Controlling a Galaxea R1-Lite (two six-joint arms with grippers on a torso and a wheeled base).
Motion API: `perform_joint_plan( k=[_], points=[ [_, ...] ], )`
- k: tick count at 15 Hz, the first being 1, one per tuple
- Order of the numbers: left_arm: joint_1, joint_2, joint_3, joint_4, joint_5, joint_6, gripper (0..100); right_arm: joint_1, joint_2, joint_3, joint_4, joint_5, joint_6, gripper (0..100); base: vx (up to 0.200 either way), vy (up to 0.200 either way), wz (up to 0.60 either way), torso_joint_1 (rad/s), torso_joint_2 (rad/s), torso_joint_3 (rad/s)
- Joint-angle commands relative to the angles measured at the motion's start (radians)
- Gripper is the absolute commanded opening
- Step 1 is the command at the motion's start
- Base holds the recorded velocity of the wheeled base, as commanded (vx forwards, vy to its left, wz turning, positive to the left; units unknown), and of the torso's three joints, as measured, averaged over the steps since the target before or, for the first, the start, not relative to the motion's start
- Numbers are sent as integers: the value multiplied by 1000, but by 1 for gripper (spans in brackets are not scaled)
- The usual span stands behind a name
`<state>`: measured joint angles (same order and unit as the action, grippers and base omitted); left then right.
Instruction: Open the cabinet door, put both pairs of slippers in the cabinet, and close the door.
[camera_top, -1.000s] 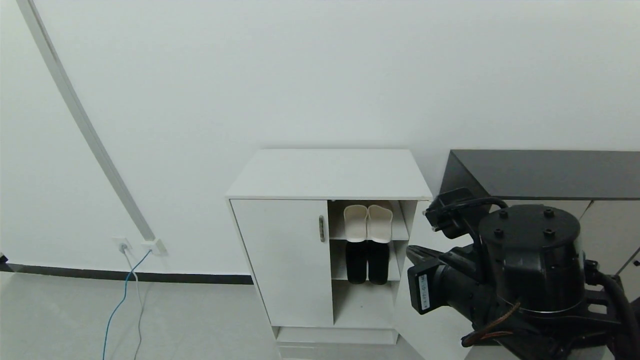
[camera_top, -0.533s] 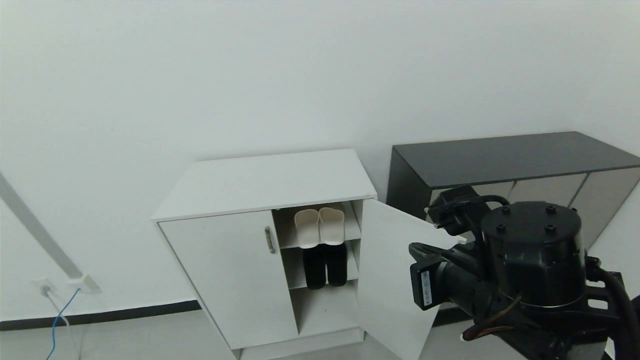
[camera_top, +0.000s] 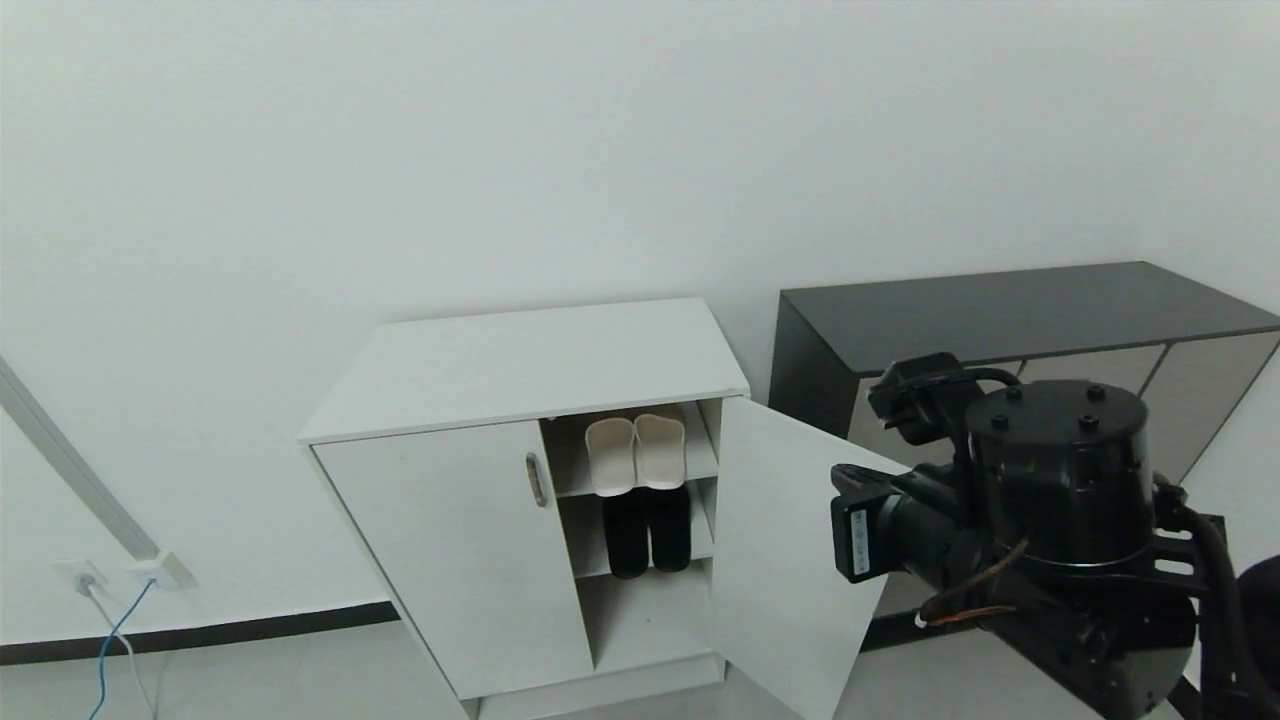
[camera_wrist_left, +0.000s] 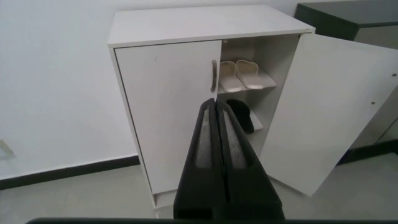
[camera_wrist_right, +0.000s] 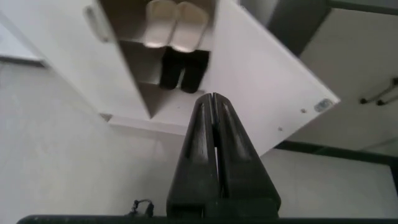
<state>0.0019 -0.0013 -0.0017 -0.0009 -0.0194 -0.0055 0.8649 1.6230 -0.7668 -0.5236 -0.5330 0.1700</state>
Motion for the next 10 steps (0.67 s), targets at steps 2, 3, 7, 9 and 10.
perform_joint_plan(
  k=[2,3,7,9,10],
  points=[
    [1,1,0,-1,-1,1,0,-161,100,-31,-121,154,-7,0,0,0,0,0,0,0],
    [1,1,0,-1,-1,1,0,-201,123,-48,-130,182,-7,0,0,0,0,0,0,0],
    [1,1,0,-1,-1,1,0,-405,333,-224,-119,277,-6,0,0,0,0,0,0,0],
    [1,1,0,-1,-1,1,0,-452,406,-298,-107,291,-4,0,0,0,0,0,0,0],
    [1,1,0,-1,-1,1,0,-471,434,-332,-92,301,-3,0,0,0,0,0,0,0]
  ],
)
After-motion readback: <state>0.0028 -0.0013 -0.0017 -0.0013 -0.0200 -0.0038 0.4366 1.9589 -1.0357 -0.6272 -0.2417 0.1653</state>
